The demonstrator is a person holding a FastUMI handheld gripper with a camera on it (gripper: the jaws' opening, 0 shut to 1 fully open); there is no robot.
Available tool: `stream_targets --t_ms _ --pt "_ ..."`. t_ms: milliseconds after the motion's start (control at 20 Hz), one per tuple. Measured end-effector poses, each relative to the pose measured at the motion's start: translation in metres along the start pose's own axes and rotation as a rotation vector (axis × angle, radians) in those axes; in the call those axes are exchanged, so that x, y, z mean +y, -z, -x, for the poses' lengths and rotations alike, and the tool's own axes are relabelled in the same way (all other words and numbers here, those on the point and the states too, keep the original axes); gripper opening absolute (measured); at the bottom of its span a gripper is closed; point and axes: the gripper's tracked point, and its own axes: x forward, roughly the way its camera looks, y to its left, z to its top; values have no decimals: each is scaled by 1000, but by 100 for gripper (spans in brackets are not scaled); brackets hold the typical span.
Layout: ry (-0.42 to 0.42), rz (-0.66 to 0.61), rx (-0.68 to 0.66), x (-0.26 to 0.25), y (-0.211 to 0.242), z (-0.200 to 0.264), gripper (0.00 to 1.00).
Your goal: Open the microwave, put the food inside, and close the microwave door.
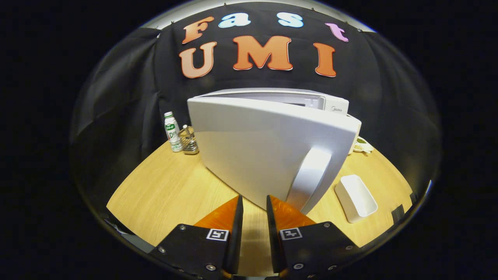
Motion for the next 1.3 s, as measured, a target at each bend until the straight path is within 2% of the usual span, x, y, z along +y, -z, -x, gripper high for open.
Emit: stream_targets --t_ms 200,850,950,1100,1300 --pt "22 -12 -30 -26 -29 -32 22" --pt "86 -8 -109 -94 -99 -120 17" --pt "61 -9 -99 -92 -99 -126 16" --pt "87 89 -126 -96 -103 -131 17" --pt "80 101 -136 -98 -104 -132 17"
